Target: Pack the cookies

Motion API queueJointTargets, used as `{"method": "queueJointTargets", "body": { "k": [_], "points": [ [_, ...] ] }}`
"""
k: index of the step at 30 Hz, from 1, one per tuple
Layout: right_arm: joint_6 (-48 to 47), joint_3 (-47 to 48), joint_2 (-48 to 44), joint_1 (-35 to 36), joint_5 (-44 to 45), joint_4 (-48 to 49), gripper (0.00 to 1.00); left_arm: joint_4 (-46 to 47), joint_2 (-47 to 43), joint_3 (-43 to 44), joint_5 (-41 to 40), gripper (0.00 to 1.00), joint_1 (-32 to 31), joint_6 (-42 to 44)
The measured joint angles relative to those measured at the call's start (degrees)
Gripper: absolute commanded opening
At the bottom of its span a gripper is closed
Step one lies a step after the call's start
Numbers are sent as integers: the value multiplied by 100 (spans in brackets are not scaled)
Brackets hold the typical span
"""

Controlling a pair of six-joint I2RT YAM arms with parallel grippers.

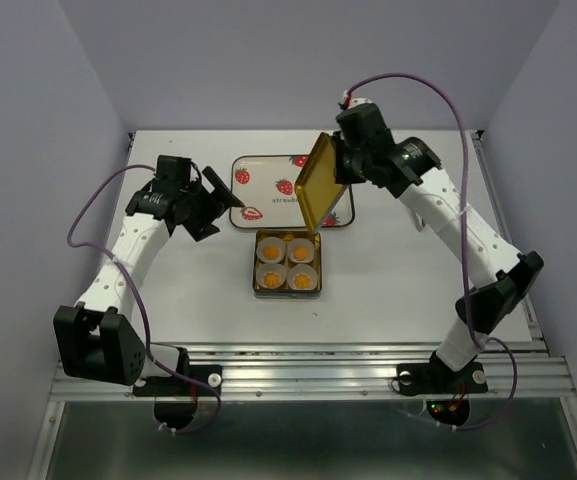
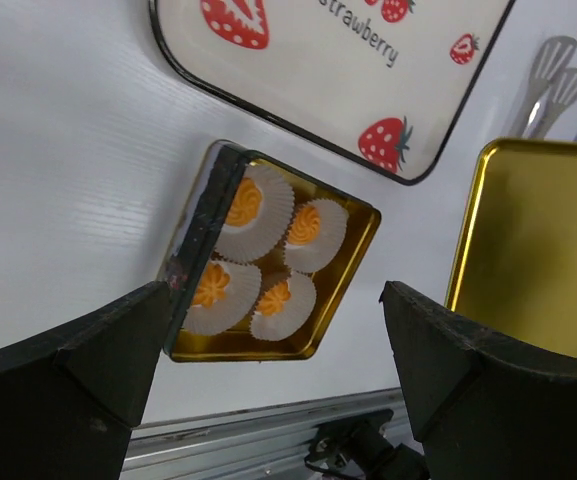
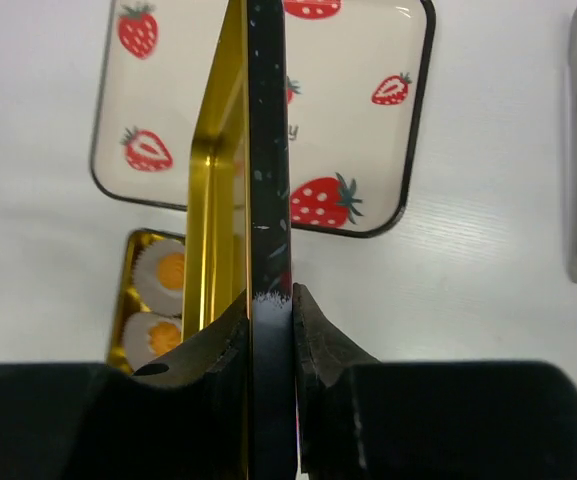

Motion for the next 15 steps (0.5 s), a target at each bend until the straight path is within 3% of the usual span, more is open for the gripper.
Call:
{"method": "queueJointTargets", "body": {
  "k": [3, 8, 15],
  "points": [
    [-479, 533, 496, 782, 1193, -647, 1, -205, -81, -24, -262, 99, 101, 28],
    [-750, 1115, 1449, 1856, 2474, -1587, 1, -400, -308, -127, -601, 99, 179, 90],
    [-955, 1366, 1718, 2098, 3718, -2321, 1, -431, -404, -343, -730, 99, 223, 153]
  ]
}}
